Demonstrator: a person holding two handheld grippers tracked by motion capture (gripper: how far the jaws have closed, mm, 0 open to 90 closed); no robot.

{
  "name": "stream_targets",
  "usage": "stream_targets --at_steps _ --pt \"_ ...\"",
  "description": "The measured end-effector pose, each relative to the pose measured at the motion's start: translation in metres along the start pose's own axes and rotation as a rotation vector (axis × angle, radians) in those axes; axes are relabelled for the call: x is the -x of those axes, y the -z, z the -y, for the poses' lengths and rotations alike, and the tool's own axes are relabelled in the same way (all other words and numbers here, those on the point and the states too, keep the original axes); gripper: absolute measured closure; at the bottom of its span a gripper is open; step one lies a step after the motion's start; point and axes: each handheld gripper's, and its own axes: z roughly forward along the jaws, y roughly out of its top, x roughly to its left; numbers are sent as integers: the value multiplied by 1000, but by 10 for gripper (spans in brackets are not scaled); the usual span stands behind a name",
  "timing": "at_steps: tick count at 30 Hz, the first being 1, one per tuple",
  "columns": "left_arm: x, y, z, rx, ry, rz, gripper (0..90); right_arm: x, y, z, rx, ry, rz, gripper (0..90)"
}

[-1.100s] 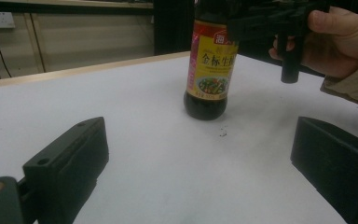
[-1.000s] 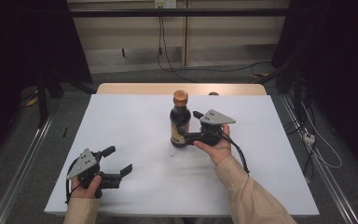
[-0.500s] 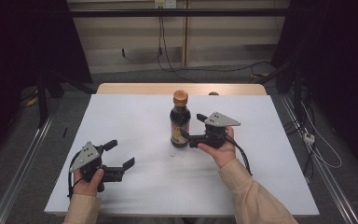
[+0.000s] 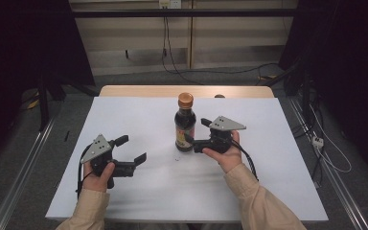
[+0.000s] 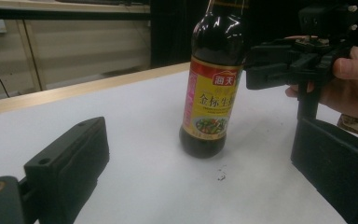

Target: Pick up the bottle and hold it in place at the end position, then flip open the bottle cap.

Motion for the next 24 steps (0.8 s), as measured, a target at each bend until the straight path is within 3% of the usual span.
stream_targets --at_steps 17,24 --pt "-1 -17 -20 -18 7 27 39 0 -12 -1 15 -19 5 123" --pt "-4 -29 -30 -30 16 35 39 -1 -24 -6 22 -18 -8 192"
